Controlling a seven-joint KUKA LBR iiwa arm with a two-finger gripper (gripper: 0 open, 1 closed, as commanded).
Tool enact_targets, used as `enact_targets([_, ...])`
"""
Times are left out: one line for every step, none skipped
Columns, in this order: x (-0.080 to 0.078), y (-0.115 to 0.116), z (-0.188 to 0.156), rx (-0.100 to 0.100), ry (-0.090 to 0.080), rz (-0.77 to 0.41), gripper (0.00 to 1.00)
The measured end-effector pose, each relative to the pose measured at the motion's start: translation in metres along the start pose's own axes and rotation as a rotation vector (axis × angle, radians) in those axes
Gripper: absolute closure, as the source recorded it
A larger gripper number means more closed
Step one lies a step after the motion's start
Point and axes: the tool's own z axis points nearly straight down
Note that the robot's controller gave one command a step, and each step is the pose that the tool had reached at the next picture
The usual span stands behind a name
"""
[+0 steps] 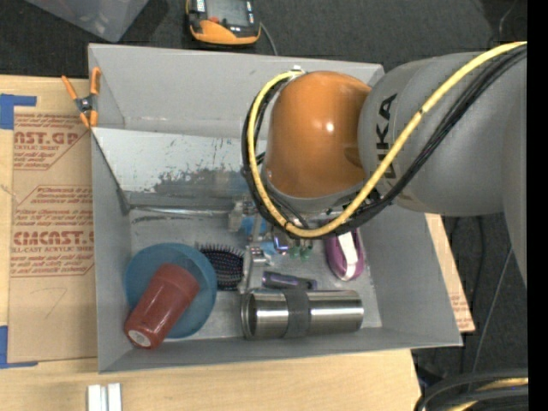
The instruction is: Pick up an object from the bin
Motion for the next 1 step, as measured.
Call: enact_targets([0.0, 0.0, 0.0, 0.0, 0.0, 0.0, 0.0])
